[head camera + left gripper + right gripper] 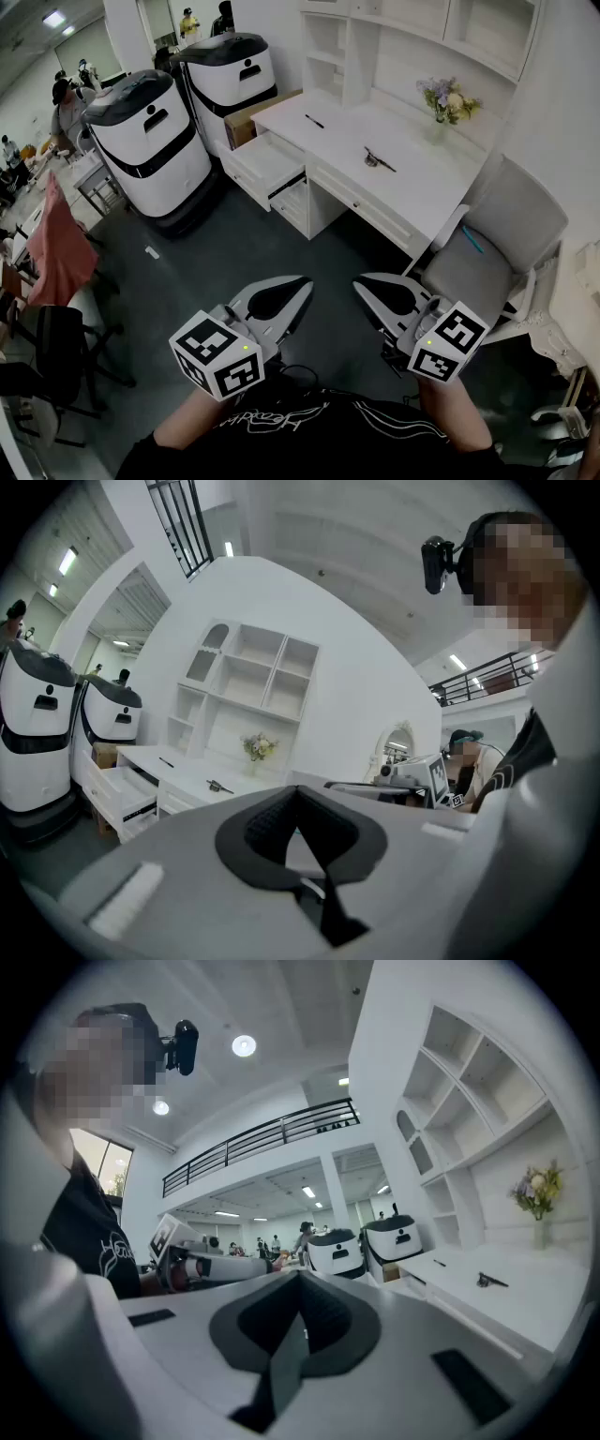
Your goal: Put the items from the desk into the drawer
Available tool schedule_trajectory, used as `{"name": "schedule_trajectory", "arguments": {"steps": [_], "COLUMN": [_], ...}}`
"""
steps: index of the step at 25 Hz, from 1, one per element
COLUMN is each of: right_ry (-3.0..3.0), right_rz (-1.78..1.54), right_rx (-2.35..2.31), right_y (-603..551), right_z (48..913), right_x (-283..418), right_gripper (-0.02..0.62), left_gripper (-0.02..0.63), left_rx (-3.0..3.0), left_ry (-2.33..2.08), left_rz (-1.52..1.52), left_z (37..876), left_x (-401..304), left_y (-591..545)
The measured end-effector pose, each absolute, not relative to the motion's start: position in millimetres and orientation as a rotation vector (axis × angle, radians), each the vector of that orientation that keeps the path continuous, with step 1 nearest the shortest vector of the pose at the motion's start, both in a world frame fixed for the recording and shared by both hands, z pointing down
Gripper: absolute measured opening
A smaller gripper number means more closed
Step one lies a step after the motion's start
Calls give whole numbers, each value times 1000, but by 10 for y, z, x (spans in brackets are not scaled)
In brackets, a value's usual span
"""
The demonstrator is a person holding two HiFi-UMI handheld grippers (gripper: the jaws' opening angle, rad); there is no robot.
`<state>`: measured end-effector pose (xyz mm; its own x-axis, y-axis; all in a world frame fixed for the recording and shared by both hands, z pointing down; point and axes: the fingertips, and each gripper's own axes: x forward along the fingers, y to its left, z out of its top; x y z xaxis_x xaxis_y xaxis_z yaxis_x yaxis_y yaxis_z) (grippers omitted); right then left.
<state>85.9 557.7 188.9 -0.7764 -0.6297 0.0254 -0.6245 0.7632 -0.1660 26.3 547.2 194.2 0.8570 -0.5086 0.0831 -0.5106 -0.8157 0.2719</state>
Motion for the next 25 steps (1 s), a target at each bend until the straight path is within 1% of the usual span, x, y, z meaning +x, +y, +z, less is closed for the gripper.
{"name": "schedule_trajectory", "arguments": {"steps": [10,15,25], "right_ry": [2909,2883,2803], "right_rz": [-252,-256,-387], "right_rx": [-1052,-1138,-1299], "right_y": [5380,5226,4632], "right_z": [1916,1986,2337], "right_x": [1035,1200,1310], "right_gripper": [9,9,9], "left_gripper": [9,9,9], "left_rx": [2733,2731,2653], "left_ry": [-831,-858,-896], "left_rz": [48,54,91], "left_z": [2003,2052,2400], "left_x": [348,398,181], "left_y": [5211,5074,4528]}}
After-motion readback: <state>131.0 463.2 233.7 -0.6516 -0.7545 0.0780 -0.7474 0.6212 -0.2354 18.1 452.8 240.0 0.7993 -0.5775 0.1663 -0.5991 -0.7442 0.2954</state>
